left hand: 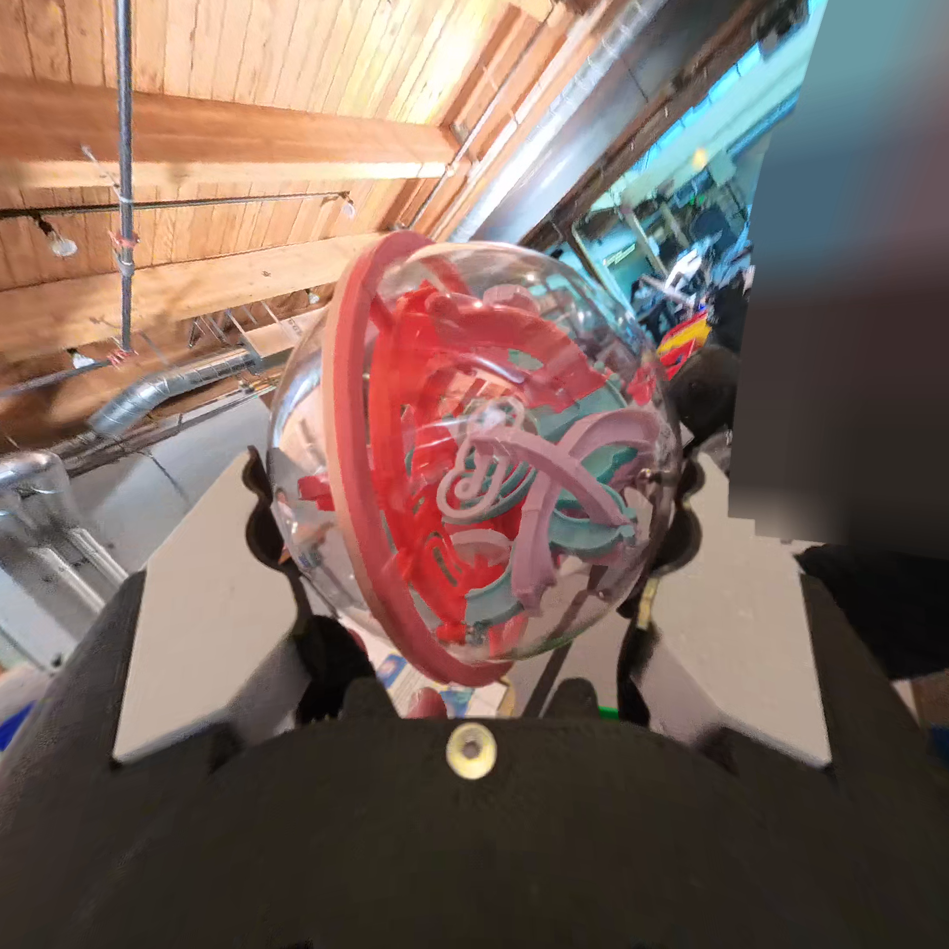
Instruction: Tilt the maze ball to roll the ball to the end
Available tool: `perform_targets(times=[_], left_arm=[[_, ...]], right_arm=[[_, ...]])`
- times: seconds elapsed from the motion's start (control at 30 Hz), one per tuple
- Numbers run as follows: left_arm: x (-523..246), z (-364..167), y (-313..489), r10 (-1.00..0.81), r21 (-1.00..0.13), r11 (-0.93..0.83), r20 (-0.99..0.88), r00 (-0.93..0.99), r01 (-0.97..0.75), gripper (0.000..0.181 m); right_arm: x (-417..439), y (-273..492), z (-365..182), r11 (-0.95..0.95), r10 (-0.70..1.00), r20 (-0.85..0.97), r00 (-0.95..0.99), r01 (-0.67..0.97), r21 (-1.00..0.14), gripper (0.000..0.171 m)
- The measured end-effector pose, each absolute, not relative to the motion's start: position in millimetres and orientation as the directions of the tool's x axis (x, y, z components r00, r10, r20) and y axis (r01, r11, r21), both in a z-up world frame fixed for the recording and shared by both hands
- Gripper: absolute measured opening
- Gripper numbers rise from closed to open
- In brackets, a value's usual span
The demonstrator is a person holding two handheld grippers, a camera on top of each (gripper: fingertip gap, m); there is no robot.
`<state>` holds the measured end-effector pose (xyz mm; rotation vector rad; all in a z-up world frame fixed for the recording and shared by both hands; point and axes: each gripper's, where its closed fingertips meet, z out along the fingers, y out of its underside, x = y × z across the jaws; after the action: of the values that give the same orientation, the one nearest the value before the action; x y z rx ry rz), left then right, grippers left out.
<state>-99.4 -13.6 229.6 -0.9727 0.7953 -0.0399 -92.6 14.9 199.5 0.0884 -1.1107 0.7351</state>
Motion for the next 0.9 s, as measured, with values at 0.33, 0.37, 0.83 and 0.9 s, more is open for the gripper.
perform_targets(times=[0.33,0.37,0.83,0.9], left_arm=[[-86.3,220.1,17.4,-0.238,-0.797,0.327,-0.589,0.772,-0.507,0.149],[-79.0,223.1,17.9,-0.218,-0.775,0.304,-0.622,0.752,-0.553,0.149],[-72.8,232.1,26.8,-0.226,-0.739,0.383,-0.657,0.720,-0.554,0.149],[-76.0,234.7,25.6,-0.268,-0.764,0.430,-0.616,0.741,-0.480,0.149]], right_arm=[[-100.0,42.7,174.1,0.432,0.794,0.606,0.043,-0.742,-0.512,0.131],[-95.9,42.5,176.6,0.409,0.803,0.595,0.036,-0.759,-0.506,0.130],[-92.9,57.7,181.7,0.471,0.779,0.623,0.071,-0.723,-0.506,0.126],[-89.7,56.9,184.9,0.505,0.762,0.641,0.089,-0.702,-0.502,0.126]])
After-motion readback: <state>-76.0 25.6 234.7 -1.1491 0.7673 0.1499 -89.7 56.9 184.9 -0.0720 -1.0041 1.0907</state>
